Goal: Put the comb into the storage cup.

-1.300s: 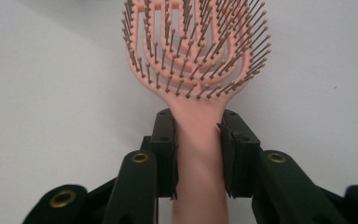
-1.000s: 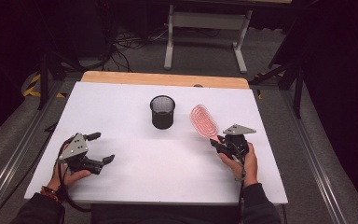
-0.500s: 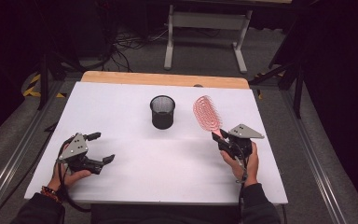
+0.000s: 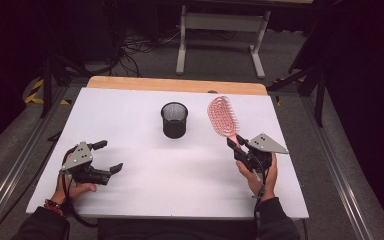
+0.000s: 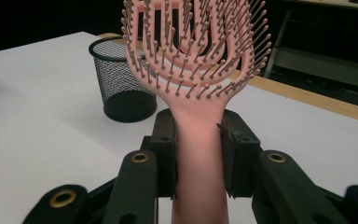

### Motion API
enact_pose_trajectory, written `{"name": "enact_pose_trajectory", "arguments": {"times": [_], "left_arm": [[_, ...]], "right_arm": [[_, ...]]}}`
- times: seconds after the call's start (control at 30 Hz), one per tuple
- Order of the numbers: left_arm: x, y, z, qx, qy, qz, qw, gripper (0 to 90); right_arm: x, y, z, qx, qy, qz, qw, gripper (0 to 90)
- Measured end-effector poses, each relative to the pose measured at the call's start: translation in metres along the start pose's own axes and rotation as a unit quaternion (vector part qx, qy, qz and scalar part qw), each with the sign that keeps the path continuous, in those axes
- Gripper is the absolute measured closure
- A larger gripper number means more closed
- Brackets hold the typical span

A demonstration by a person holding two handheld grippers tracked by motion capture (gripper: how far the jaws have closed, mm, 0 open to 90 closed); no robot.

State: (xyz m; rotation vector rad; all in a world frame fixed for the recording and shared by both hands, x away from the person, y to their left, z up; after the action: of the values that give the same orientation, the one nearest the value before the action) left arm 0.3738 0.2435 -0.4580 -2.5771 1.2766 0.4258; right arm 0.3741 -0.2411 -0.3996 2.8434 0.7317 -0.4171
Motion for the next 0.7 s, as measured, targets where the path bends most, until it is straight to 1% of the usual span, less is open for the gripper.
{"name": "enact_pose_trajectory", "arguments": {"times": [0.07, 0.17, 0.2, 0.37, 0.43, 0.47, 0.5, 0.57, 0.6, 0.67, 0.7], "left_arm": [[-0.001, 0.001, -0.001, 0.004, 0.003, -0.007, 1.0000, 5.5], [-0.001, 0.001, -0.002, 0.005, 0.004, -0.005, 1.0000, 5.6], [-0.001, 0.001, -0.002, 0.006, 0.004, -0.006, 1.0000, 6.1], [-0.003, -0.001, -0.004, -0.005, 0.014, -0.003, 0.9999, 6.5], [-0.003, -0.001, -0.005, -0.005, 0.017, -0.003, 0.9998, 6.7], [-0.003, -0.002, -0.006, -0.006, 0.019, -0.003, 0.9998, 6.7], [-0.002, -0.003, -0.009, -0.010, 0.026, -0.001, 0.9996, 6.9], [-0.002, -0.003, -0.011, -0.010, 0.030, -0.001, 0.9995, 7.2], [0.000, -0.005, -0.016, -0.013, 0.036, -0.004, 0.9993, 8.2], [0.002, -0.007, -0.022, -0.021, 0.042, 0.000, 0.9989, 8.7], [0.002, -0.007, -0.022, -0.021, 0.042, 0.000, 0.9989, 8.7]], "right_arm": [[-0.001, -0.002, -0.001, -0.004, 0.008, 0.002, 1.0000, 70.0], [-0.001, -0.003, -0.002, -0.003, 0.012, 0.001, 0.9999, 70.0], [-0.001, -0.005, -0.004, -0.005, 0.018, 0.002, 0.9998, 70.0], [-0.001, -0.008, -0.007, -0.010, 0.030, 0.006, 0.9995, 70.0], [-0.001, -0.009, -0.008, -0.010, 0.033, 0.004, 0.9994, 70.0], [0.000, -0.009, -0.008, -0.011, 0.034, 0.007, 0.9993, 70.0], [0.000, -0.010, -0.009, -0.011, 0.037, 0.007, 0.9992, 70.0], [0.001, -0.010, -0.009, -0.010, 0.041, 0.006, 0.9991, 70.0], [0.002, -0.012, -0.010, -0.014, 0.045, 0.005, 0.9989, 70.0], [0.005, -0.016, -0.011, -0.018, 0.048, 0.004, 0.9987, 70.0], [0.007, -0.017, -0.011, -0.019, 0.050, 0.003, 0.9986, 70.0]]}}
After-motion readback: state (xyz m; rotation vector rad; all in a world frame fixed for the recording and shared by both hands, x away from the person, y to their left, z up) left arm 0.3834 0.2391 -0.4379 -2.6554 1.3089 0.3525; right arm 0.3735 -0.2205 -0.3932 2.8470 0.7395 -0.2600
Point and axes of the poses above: each handheld gripper's, and its own axes: x roughly forward along the jaws, z roughly out of its underside, y roughly to its right, the point moved 1 cm from there along x, roughly forward along the jaws, and after that the axes turned 2 degrees about z, right-handed, at the moved point
